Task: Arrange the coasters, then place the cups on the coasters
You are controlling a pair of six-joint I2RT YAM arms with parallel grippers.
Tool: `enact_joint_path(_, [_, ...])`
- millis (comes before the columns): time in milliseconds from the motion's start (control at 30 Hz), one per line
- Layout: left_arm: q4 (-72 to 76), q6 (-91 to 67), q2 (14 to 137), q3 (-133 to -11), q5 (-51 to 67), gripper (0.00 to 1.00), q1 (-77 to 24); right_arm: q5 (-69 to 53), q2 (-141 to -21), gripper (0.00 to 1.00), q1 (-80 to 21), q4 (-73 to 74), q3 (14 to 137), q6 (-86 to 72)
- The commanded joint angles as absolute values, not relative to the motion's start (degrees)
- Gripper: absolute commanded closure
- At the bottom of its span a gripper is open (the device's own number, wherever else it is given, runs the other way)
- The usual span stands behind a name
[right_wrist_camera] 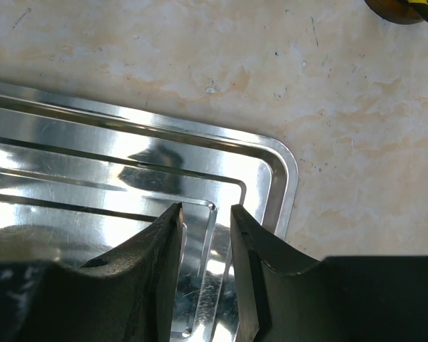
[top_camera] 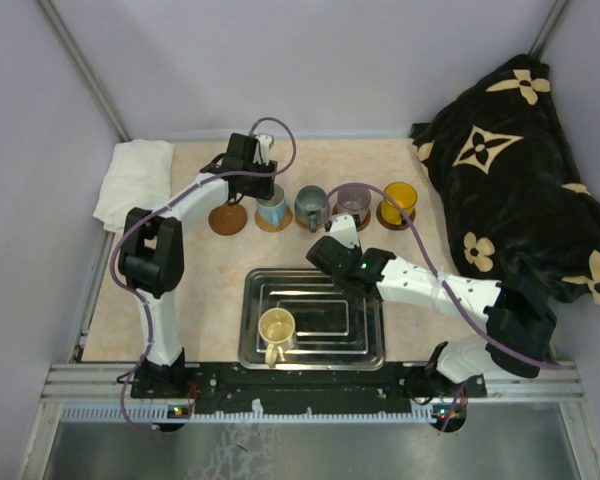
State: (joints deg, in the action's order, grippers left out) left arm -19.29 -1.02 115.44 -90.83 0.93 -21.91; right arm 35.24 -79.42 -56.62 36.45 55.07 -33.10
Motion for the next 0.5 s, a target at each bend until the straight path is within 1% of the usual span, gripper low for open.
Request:
enact_joint_path(0, [-18.3,-0.8,113.1,-91.1,-1.0,0.39,-21.4,36.2,-79.9,0.66,-57.1,35.2,55.8,-34.0])
enact_joint_path(233, [-16.9,-1.0,107.9,-90.2,-6.2,0.31,-20.8,35.8,-79.7,0.66,-57.1,35.2,55.6,-34.5])
enact_joint_path(467, [-15.3,-2.8,99.3,-84.4,-8.1,0.29,-20.8,37.0,-77.9,0.66,-57.2,35.6,55.0,-35.1])
